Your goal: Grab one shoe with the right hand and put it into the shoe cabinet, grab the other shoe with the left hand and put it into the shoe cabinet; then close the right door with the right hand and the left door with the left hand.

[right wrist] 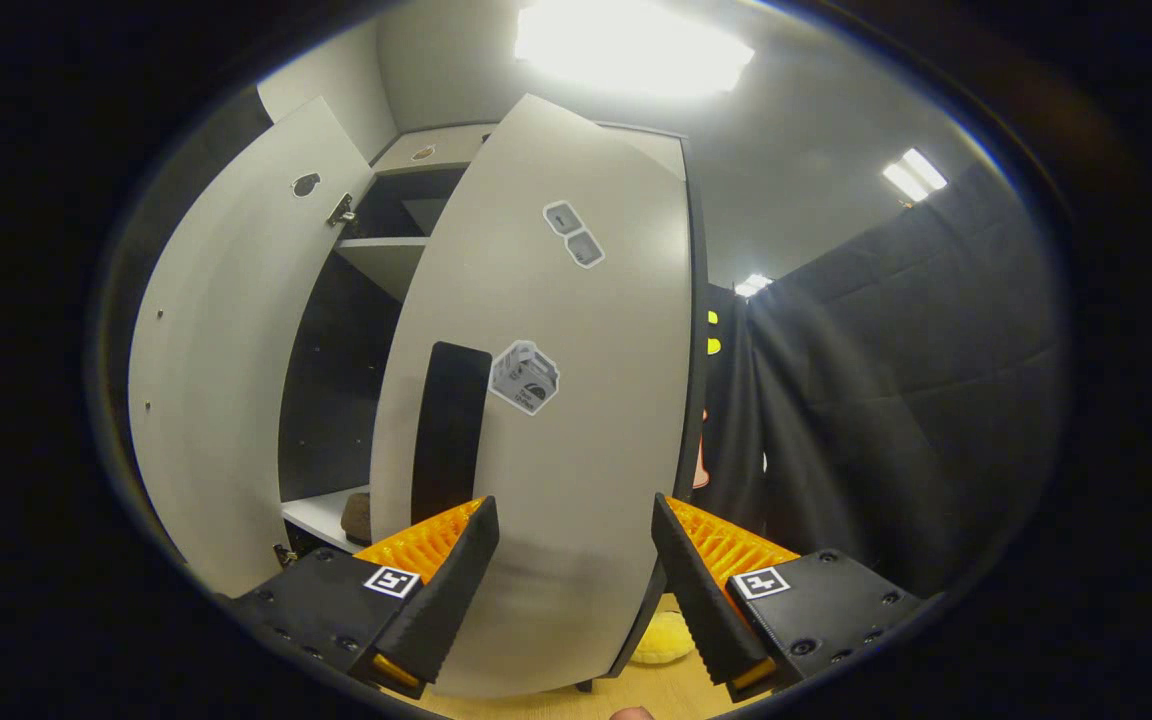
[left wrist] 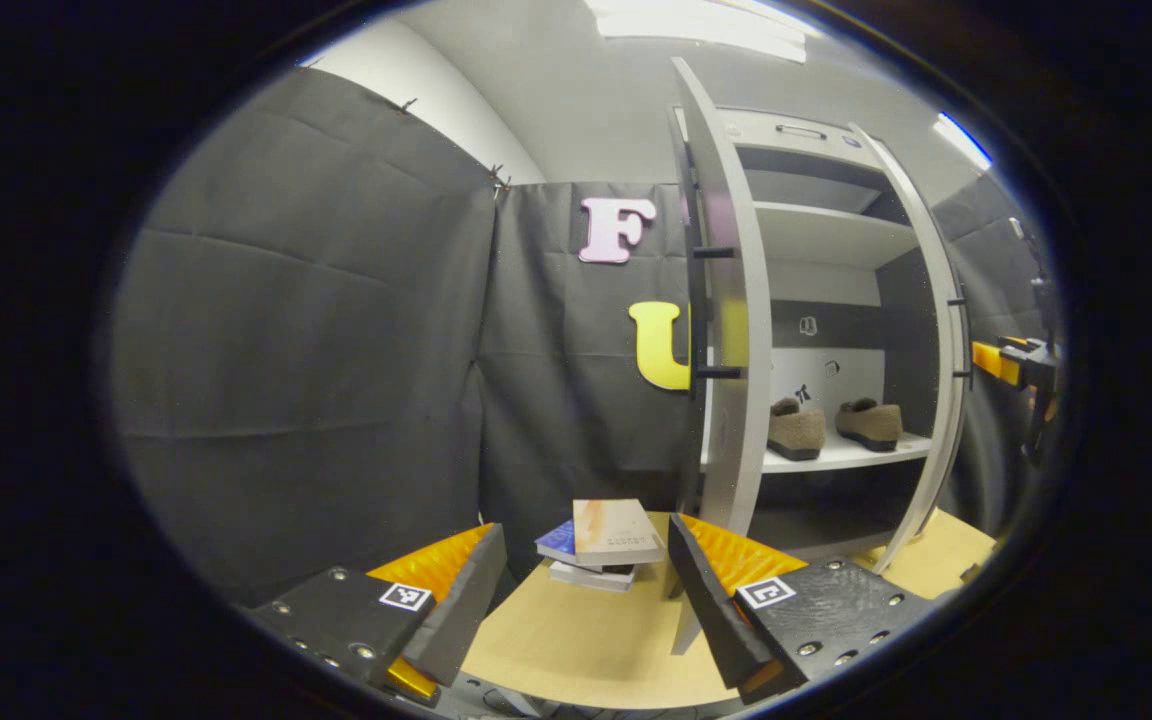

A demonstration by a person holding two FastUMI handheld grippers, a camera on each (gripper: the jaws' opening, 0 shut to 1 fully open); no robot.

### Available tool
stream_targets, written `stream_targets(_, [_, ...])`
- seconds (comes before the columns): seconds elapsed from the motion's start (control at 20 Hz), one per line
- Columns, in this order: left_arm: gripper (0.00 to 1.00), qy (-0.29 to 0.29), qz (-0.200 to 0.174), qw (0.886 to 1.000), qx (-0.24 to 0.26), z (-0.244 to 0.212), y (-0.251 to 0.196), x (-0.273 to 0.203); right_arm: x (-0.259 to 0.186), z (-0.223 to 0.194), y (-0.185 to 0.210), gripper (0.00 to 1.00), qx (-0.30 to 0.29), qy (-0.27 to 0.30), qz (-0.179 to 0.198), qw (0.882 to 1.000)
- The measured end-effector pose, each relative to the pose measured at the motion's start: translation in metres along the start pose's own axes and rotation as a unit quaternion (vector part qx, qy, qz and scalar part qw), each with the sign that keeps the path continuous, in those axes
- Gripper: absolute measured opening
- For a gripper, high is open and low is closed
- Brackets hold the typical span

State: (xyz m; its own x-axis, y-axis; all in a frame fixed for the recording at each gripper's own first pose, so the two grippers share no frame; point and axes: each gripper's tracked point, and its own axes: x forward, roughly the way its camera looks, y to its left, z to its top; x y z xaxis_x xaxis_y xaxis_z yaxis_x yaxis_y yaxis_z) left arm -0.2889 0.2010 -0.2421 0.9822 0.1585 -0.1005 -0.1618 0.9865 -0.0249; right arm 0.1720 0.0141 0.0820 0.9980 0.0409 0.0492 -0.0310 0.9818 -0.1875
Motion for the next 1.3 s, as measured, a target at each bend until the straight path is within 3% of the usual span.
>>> stream_targets(0.05, [1.0,-0.004,-0.001,1.0,-0.005,0.007,0.001,0.005,-0.002,-0.001,-0.002,0.98,-0.001,0.0,-0.003,1.0])
stream_targets(0.1, [0.88,-0.008,-0.002,1.0,-0.01,0.015,0.002,0.009,-0.005,-0.002,-0.002,0.98,0.001,0.001,-0.005,1.0])
stream_targets(0.35, [1.0,-0.032,0.008,0.999,-0.016,0.055,0.023,0.043,-0.031,-0.024,-0.004,0.97,0.035,0.028,0.005,0.999])
stream_targets(0.65, [1.0,-0.064,0.01,0.997,-0.042,0.101,0.032,0.078,-0.055,-0.05,-0.008,0.98,0.047,0.066,0.007,0.997])
stream_targets(0.7, [0.94,-0.065,0.011,0.997,-0.05,0.105,0.033,0.083,-0.058,-0.052,-0.008,0.98,0.051,0.072,0.008,0.996])
stream_targets(0.75, [1.0,-0.065,0.01,0.996,-0.06,0.106,0.031,0.087,-0.061,-0.055,-0.01,0.97,0.053,0.076,0.007,0.996])
stream_targets(1.0, [1.0,-0.067,-0.018,0.994,-0.085,0.109,-0.006,0.101,-0.066,-0.06,-0.018,0.98,0.042,0.081,0.003,0.996])
stream_targets(1.1, [0.98,-0.077,-0.006,0.995,-0.064,0.112,-0.005,0.096,-0.067,-0.062,-0.021,0.97,0.04,0.083,0.001,0.996])
stream_targets(1.15, [0.87,-0.077,0.0,0.995,-0.057,0.113,-0.006,0.094,-0.068,-0.063,-0.02,0.98,0.042,0.085,0.002,0.996])
stream_targets(1.2, [0.99,-0.076,0.002,0.996,-0.054,0.115,-0.009,0.092,-0.068,-0.063,-0.02,0.98,0.044,0.086,0.004,0.995])
stream_targets(1.3, [0.99,-0.072,-0.008,0.996,-0.057,0.115,-0.016,0.092,-0.068,-0.065,-0.019,0.98,0.045,0.089,0.003,0.995])
